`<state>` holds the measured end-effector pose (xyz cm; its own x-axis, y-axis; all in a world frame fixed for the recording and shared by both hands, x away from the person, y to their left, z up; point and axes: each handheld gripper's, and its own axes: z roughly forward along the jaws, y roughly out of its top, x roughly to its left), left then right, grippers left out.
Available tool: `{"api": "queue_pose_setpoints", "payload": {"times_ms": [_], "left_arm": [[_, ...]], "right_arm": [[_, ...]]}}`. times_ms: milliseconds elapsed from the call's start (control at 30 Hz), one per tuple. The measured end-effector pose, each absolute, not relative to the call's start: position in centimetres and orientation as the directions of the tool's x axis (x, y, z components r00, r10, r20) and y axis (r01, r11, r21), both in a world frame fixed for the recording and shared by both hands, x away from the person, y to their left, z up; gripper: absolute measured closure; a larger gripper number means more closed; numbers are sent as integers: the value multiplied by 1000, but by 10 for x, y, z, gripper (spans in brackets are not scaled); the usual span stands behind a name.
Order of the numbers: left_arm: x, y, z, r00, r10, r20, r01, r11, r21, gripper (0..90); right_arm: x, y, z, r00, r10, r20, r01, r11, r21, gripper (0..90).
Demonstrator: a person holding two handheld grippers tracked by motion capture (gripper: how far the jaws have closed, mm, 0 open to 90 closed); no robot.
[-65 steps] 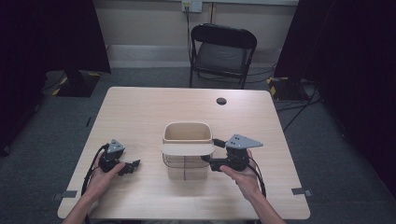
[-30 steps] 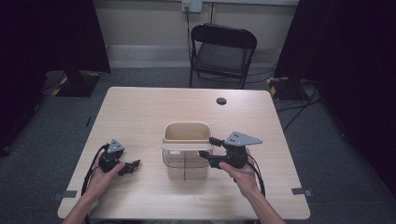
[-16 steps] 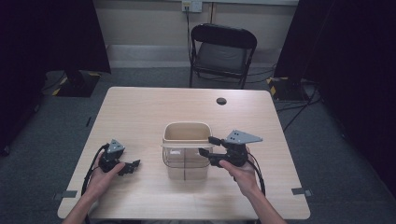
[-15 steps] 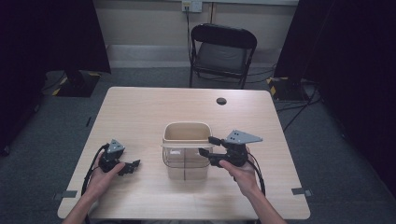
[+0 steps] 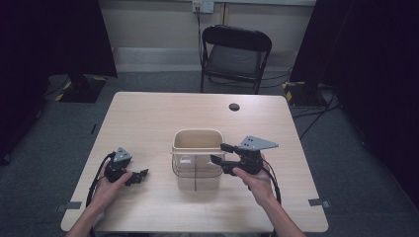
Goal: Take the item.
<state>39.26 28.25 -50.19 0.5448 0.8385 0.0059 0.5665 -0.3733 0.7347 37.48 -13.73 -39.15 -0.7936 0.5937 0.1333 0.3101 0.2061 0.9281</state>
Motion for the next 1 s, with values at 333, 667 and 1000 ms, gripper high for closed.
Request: {"api": "queue_pose_setpoints", "payload": {"times_ms": [333, 667, 1000], "left_arm": [[393, 283, -502, 546, 838, 9, 566, -376, 733, 117], [393, 282, -502, 544, 839, 6, 566, -373, 735, 117], [393, 282, -502, 544, 839, 7, 566, -373, 735, 117]], "right_arm": [[376, -137, -390, -799, 585, 139, 306, 197, 931, 458], [378, -137, -389, -800, 584, 133, 303, 203, 931, 476], [380, -138, -387, -803, 580, 137, 301, 196, 933, 496]]}}
